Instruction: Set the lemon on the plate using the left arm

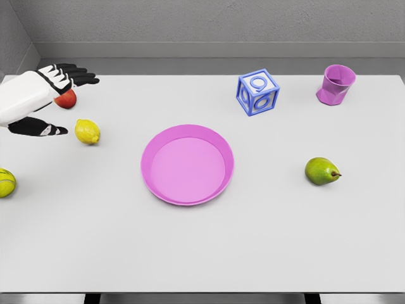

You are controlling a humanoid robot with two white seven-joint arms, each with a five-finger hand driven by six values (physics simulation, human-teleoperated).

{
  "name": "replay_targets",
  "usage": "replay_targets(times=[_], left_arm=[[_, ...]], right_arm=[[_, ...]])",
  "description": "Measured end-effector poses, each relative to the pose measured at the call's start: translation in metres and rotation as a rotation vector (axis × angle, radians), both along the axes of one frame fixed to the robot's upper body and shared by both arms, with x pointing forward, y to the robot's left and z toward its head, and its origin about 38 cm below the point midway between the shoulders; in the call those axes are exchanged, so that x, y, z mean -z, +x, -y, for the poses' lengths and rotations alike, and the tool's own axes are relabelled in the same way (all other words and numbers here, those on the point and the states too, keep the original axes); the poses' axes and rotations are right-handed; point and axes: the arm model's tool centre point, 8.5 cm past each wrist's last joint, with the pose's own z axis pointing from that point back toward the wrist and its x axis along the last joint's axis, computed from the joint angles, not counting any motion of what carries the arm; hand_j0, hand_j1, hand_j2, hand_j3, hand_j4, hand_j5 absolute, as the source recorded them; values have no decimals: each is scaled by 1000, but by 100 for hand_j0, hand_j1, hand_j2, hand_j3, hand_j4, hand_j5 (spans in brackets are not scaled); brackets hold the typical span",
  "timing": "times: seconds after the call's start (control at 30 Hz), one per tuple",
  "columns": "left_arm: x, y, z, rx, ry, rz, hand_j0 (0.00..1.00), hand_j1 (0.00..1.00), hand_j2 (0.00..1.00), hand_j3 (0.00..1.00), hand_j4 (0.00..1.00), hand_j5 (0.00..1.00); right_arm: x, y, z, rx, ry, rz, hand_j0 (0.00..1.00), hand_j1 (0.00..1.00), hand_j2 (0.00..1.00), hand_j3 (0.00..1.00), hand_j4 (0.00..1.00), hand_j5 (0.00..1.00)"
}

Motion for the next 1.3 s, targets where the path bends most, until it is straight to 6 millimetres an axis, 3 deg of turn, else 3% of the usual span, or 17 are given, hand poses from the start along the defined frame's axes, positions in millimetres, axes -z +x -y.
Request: replay_targets(times=[0.5, 0.73, 0.77, 0.83, 0.87, 0.9, 0.93, 1.07, 1.3], left_arm=[[2, 0, -4, -18, 5, -1, 100, 100, 100, 100, 100, 100], [13, 19, -13, -135, 271, 21, 100, 100, 100, 100, 100, 100], [6, 26, -10, -143, 312, 45, 100, 100, 100, 100, 100, 100], [-33, 53, 5, -139, 387, 136, 100, 100, 100, 100, 100, 100], [-36, 68, 14, -127, 429, 131, 100, 100, 100, 100, 100, 100], [-31, 80, 21, -114, 466, 104, 100, 100, 100, 100, 100, 100], [-10, 86, 25, -95, 503, 48, 100, 100, 100, 100, 100, 100], [50, 84, 17, -55, 526, -138, 100, 100, 100, 100, 100, 100], [74, 94, -5, -101, 524, -248, 100, 100, 100, 100, 100, 100]], right_arm=[[0, 1, 0, 1, 0, 2, 100, 100, 100, 100, 100, 100], [0, 0, 0, 1, 0, 1, 100, 100, 100, 100, 100, 100], [0, 0, 0, 1, 0, 1, 100, 100, 100, 100, 100, 100], [0, 0, 0, 1, 0, 1, 100, 100, 100, 100, 100, 100], [0, 0, 0, 1, 0, 1, 100, 100, 100, 100, 100, 100], [0, 0, 0, 1, 0, 1, 100, 100, 100, 100, 100, 100], [0, 0, 0, 1, 0, 1, 100, 100, 100, 100, 100, 100], [0, 0, 0, 1, 0, 1, 100, 100, 100, 100, 100, 100], [0, 0, 0, 1, 0, 1, 100, 100, 100, 100, 100, 100]])
